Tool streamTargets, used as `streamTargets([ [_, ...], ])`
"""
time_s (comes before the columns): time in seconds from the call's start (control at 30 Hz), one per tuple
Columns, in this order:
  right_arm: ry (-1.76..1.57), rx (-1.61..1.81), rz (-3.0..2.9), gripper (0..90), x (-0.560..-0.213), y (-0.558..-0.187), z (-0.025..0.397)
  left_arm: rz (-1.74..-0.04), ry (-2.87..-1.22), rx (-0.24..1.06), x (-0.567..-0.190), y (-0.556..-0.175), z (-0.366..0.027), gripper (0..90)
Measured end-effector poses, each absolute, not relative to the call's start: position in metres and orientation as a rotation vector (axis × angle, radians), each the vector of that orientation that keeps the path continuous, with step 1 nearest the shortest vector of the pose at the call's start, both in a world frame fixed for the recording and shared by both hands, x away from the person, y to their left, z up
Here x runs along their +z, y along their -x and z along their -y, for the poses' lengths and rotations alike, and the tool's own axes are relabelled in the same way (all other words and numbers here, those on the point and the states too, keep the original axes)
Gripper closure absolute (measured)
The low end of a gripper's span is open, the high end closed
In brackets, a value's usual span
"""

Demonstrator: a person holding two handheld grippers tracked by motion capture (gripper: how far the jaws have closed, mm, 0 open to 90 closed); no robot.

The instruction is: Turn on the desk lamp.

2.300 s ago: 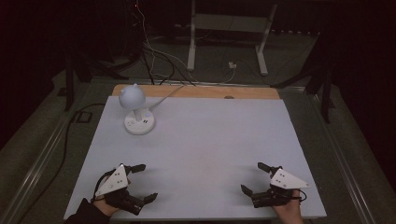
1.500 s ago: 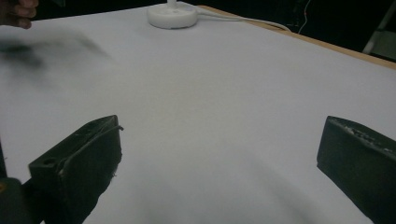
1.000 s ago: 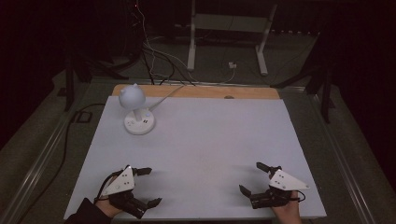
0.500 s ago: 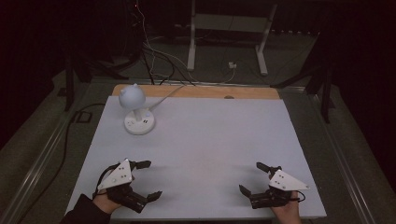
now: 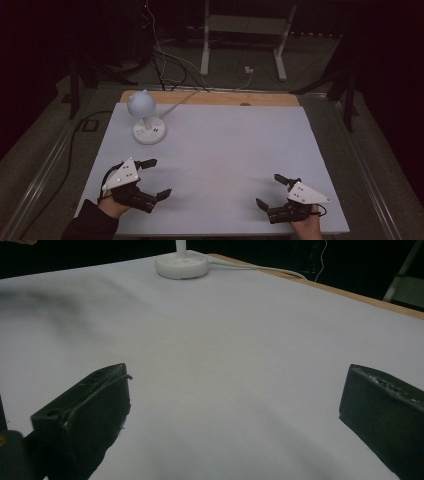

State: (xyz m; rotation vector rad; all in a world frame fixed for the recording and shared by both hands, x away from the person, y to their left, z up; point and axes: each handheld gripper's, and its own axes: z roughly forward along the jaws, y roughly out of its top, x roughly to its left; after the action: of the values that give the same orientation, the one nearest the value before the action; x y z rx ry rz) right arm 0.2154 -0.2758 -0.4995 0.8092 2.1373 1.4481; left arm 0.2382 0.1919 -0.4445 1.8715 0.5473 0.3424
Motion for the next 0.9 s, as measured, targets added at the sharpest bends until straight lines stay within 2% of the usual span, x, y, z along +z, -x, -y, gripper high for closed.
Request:
streamTargets([
  [0.4, -0.811, 1.449, -2.148, 0.0, -0.500, -0.215, 0.275, -0.621, -1.843, 0.395, -0.434, -0.255, -0.193, 0.3],
  [0.63, -0.814, 1.454, -2.138, 0.0, -0.500, -0.216, 0.276, -0.747, -1.820, 0.487, -0.431, -0.269, -0.197, 0.3],
  [0.9, -0.816, 1.453, -2.138, 0.0, -0.499, -0.215, 0.276, -0.833, -1.783, 0.519, -0.433, -0.284, -0.203, 0.3],
])
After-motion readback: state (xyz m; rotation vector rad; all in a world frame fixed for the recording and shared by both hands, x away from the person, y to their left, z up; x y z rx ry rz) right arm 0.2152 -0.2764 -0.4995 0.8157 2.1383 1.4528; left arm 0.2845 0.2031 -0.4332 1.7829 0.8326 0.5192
